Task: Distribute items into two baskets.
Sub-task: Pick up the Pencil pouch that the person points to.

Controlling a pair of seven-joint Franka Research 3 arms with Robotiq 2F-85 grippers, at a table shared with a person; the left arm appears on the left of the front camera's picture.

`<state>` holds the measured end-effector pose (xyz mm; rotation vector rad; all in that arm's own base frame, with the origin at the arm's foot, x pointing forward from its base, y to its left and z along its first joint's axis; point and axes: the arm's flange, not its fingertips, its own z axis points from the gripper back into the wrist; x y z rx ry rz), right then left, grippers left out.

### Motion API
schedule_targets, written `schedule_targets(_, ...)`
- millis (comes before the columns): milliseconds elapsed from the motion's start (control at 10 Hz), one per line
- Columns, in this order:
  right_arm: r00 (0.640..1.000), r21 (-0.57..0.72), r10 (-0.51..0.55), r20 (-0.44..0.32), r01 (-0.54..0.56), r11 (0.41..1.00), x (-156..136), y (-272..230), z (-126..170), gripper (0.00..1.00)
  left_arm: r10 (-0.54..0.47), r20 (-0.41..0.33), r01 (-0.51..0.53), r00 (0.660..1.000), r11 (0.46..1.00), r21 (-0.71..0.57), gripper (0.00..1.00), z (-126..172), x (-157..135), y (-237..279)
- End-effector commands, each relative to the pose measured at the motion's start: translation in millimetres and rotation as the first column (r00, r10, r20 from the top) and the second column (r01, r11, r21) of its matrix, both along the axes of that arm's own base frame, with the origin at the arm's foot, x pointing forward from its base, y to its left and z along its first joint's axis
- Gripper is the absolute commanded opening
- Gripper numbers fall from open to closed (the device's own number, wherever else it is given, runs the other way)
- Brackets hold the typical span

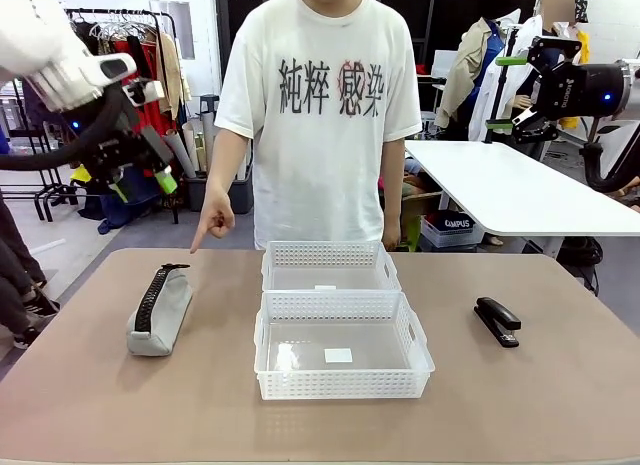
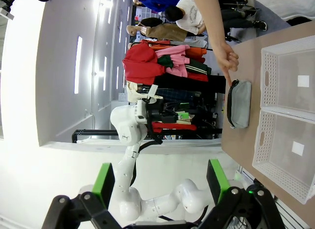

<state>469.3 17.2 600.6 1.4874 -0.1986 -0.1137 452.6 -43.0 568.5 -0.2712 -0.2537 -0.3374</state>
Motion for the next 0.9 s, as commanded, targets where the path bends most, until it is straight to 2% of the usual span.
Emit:
schedule_targets(0, 1.000, 0.000, 0.000, 0.000, 0.000, 1.000, 0, 0, 1, 1.00, 0.096, 0.033, -0.099, 0.995, 0.991, 0.094, 1.00, -19, -9, -3)
schedule_targets(100, 1.000, 0.000, 0.000, 0.000, 0.000, 1.000, 0, 0, 1, 1.00, 0.105, 0.039, -0.109, 0.994, 0.989, 0.101, 1.00, -25, -8, -1)
schedule_targets(200, 1.000, 0.000, 0.000, 0.000, 0.000, 1.000, 0, 0, 1, 1.00, 0.125, 0.021, -0.125, 0.992, 0.992, -0.004, 1.00, -25, -6, -2)
schedule_targets(300, 1.000, 0.000, 0.000, 0.000, 0.000, 1.000, 0, 0, 1, 1.00, 0.055, 0.037, -0.058, 0.998, 0.994, 0.087, 1.00, -21, -2, -1)
schedule_targets(700, 1.000, 0.000, 0.000, 0.000, 0.000, 1.000, 0, 0, 1, 1.00, 0.067, 0.033, -0.070, 0.997, 0.995, 0.069, 1.00, -26, -2, -4)
schedule_targets(800, 1.000, 0.000, 0.000, 0.000, 0.000, 1.000, 0, 0, 1, 1.00, 0.306, 0.004, -0.284, 0.952, 0.880, 0.382, 1.00, -48, 12, -16)
